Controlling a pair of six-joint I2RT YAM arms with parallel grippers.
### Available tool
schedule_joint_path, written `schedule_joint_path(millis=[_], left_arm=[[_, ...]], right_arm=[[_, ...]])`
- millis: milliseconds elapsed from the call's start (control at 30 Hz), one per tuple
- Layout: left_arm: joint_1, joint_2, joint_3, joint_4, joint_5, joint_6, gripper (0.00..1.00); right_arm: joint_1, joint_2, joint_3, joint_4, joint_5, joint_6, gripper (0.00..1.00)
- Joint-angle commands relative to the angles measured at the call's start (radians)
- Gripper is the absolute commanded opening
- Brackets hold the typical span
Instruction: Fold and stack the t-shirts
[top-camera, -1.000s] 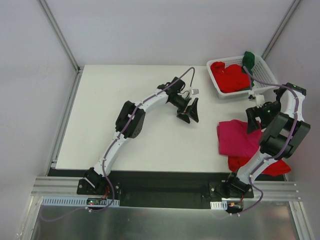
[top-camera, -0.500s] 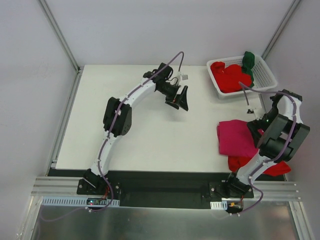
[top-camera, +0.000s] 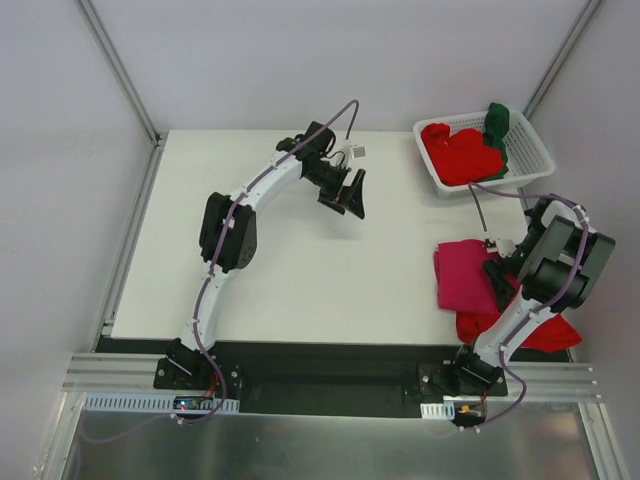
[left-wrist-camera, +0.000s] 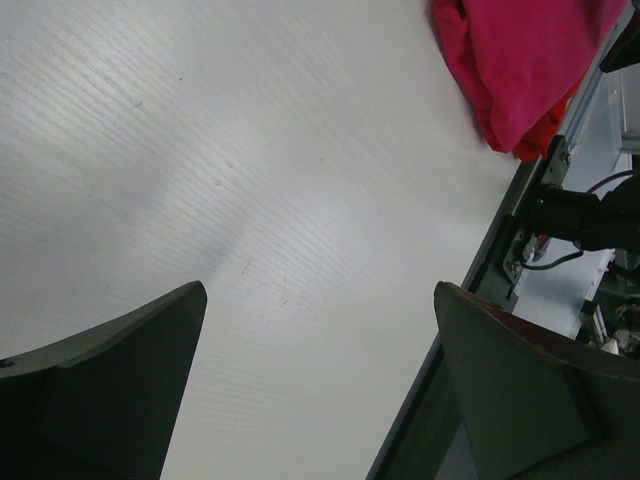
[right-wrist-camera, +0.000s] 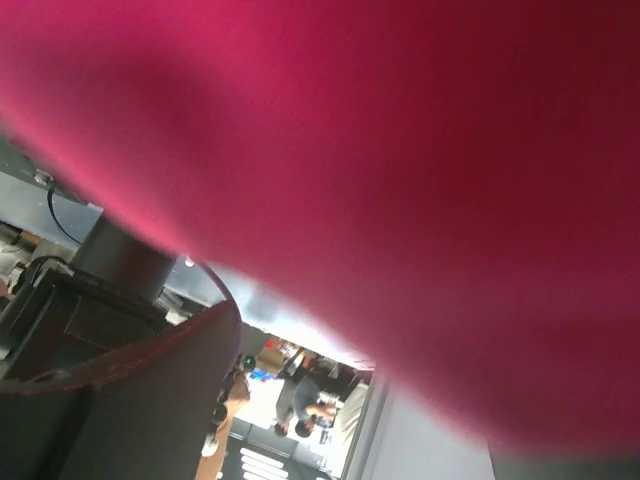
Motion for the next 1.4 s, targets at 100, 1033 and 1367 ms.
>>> schedule_joint_path(millis=[100,1033,1367], left_arm=[[0.032,-0.132,-0.007,-0.058,-0.067,0.091,0.99],[0.005,-0.259,-0.029,-0.130,-0.276,0.208,0.99],[0.008,-0.293,-0.043,-0.135,-0.291,0.223,0.99]], right_arm=[[0.003,0.101,0.017,0.099,-0.045,0.044,0.96],[0.438,0.325,0.495,-0.138,-0.421,0.134,0.96],[0.546,0.355,0.574,-0.132,-0.234,0.176,0.96]])
